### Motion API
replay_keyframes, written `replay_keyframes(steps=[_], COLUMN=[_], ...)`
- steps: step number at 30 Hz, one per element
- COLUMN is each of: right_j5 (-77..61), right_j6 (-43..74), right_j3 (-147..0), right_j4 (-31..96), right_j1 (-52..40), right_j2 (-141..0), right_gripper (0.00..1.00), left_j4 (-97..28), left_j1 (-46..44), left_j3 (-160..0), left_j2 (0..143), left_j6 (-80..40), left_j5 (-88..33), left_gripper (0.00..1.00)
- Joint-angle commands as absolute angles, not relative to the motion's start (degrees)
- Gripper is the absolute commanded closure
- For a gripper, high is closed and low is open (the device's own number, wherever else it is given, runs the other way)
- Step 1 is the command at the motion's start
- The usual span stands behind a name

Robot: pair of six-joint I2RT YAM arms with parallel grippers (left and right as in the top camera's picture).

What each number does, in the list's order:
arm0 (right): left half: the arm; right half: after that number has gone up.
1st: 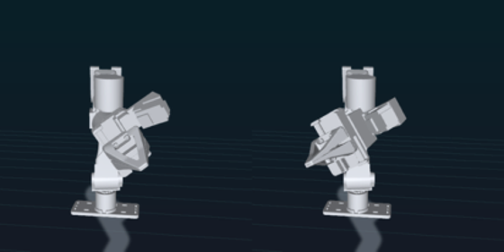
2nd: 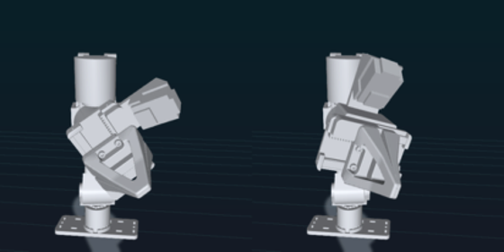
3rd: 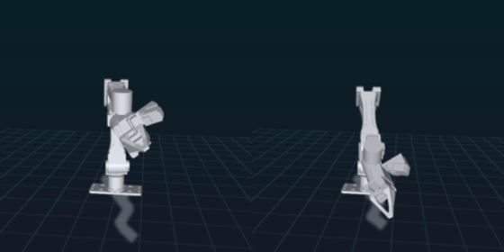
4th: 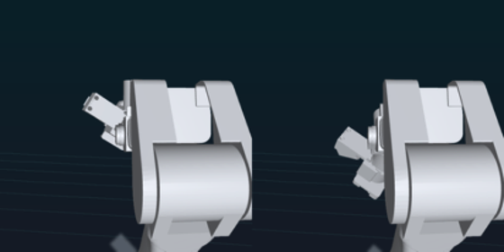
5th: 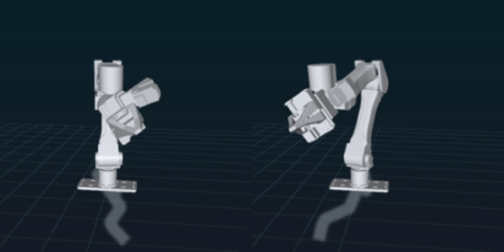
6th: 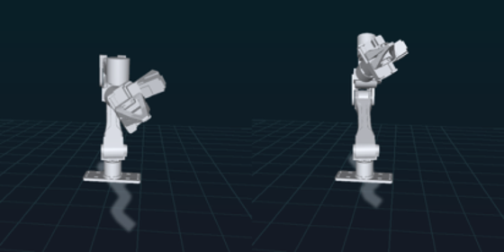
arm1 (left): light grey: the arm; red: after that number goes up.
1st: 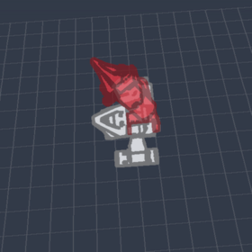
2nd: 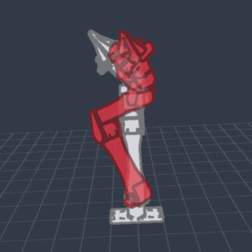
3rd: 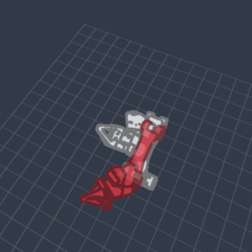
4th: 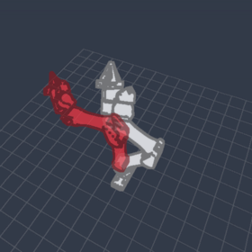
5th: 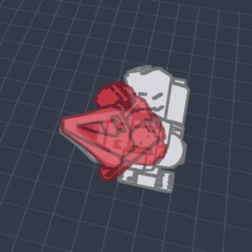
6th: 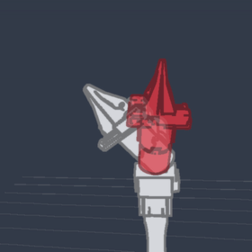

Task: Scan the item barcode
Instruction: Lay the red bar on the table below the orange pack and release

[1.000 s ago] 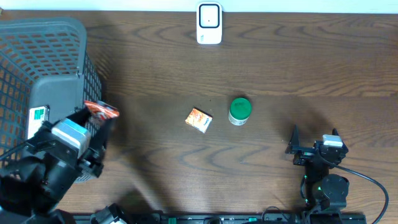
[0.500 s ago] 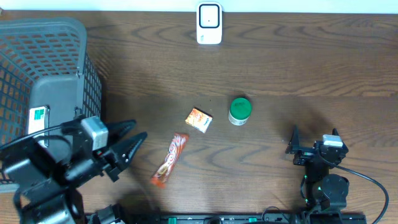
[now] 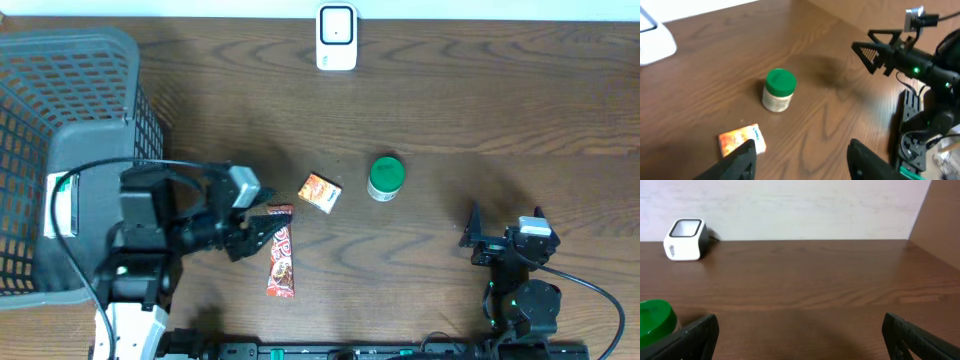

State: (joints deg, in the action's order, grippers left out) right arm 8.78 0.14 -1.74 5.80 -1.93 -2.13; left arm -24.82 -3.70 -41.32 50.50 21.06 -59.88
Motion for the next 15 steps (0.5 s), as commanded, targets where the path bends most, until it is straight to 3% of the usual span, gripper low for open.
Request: replay_keyframes(steps=[1, 2, 3, 12, 15], right_j5=[8.9, 8.9, 8.9, 8.9, 8.9], right_j6=[-0.5, -0.5, -0.5, -0.5, -0.5], right_j3=[-1.5, -1.5, -1.5, -1.4, -1.4], right_j4=[5.8, 5.8, 5.8, 5.8, 5.8], right_j1=[-1.4, -1.4, -1.5, -1.5, -1.4], right_j2=[-1.9, -1.9, -1.9, -1.9, -1.9], right_gripper=[0.01, 0.01, 0.01, 0.01, 0.01], left_j4=[-18.4, -17.6, -17.4, -21.1, -28.3], left_j1=[-9.7, -10.7, -11.2, -12.1, -11.4], left_j3=[-42.2, -42.7, -43.2, -55.1, -66.0], left_j2=[50.0, 49.8, 49.6, 49.1, 50.8], left_j6=[13.8, 12.6, 11.9, 8.9, 6.5], left_j5=[-51.3, -49.1, -47.4, -28.0, -14.5], left_gripper=[0.25, 0.09, 0.05, 0.04, 0.04])
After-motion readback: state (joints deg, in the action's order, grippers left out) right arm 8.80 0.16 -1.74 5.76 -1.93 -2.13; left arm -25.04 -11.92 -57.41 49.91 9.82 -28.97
